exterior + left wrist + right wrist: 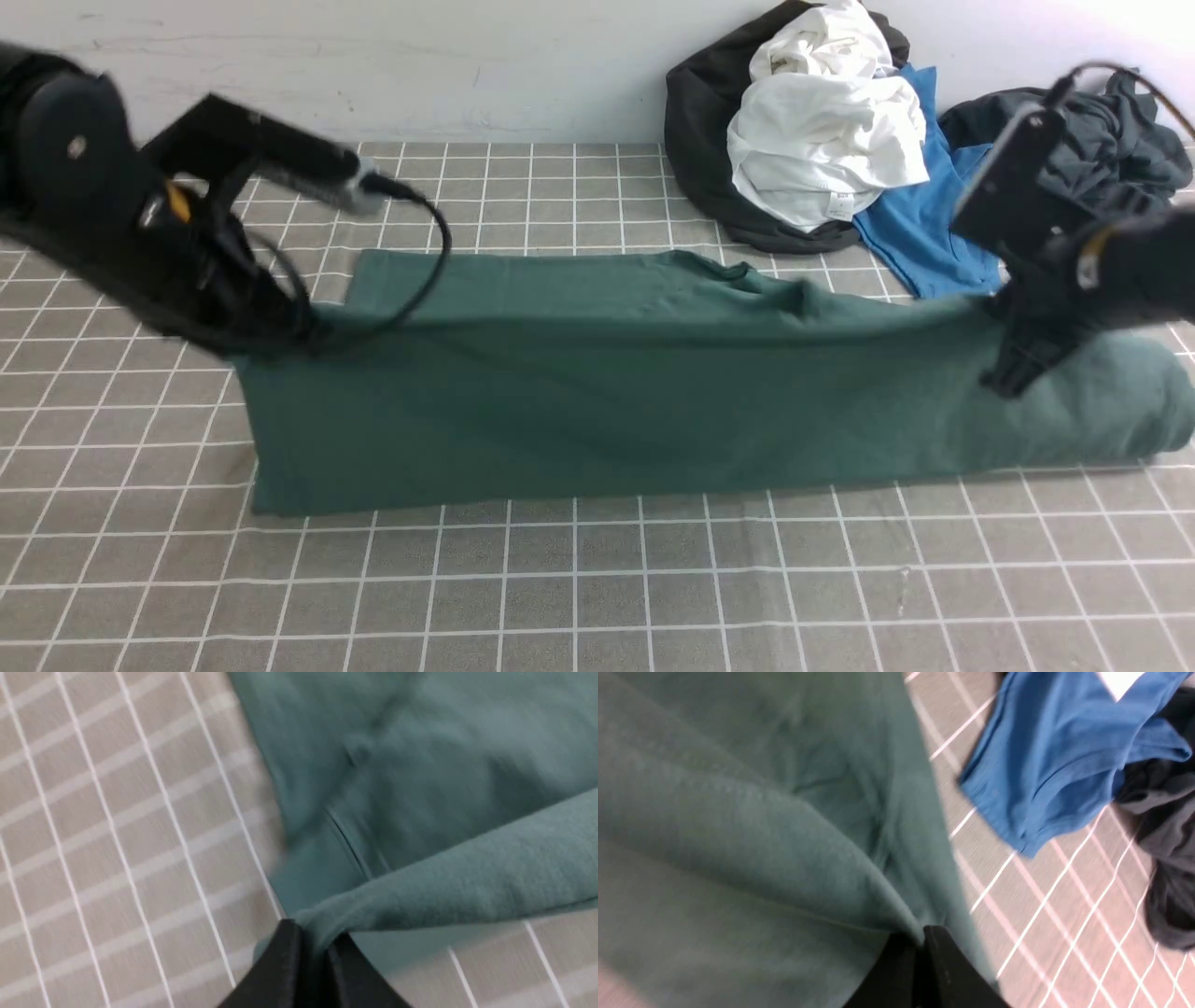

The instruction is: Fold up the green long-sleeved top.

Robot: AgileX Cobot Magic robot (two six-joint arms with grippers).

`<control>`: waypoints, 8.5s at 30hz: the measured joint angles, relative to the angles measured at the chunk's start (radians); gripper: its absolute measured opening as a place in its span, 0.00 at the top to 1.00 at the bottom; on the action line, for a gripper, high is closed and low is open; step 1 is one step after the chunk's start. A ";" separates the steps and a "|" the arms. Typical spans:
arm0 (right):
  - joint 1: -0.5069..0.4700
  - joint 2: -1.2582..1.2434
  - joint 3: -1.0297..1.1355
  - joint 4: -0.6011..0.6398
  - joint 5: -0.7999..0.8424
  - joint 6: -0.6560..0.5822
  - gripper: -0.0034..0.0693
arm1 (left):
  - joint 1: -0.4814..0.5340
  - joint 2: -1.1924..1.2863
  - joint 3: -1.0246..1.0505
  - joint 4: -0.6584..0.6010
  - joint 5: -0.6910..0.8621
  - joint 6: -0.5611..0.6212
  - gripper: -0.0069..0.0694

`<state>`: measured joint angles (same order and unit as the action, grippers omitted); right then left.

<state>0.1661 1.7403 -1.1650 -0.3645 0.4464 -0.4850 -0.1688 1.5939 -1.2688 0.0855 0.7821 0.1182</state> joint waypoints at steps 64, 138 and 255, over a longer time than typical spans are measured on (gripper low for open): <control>-0.056 0.518 -0.814 1.071 0.297 -0.265 0.93 | 0.064 -0.338 -0.261 -0.295 0.429 0.244 0.92; 0.428 0.545 -0.831 0.916 0.191 0.224 0.83 | 0.064 -0.695 0.692 -0.375 -0.157 0.011 0.92; -0.051 -1.751 1.191 0.505 -0.437 0.134 0.91 | 0.064 -1.495 1.139 -1.465 -0.598 0.807 0.92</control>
<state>0.1150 -0.0108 0.0262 0.1408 0.0098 -0.3510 -0.1051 0.0991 -0.1302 -1.3798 0.1841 0.9253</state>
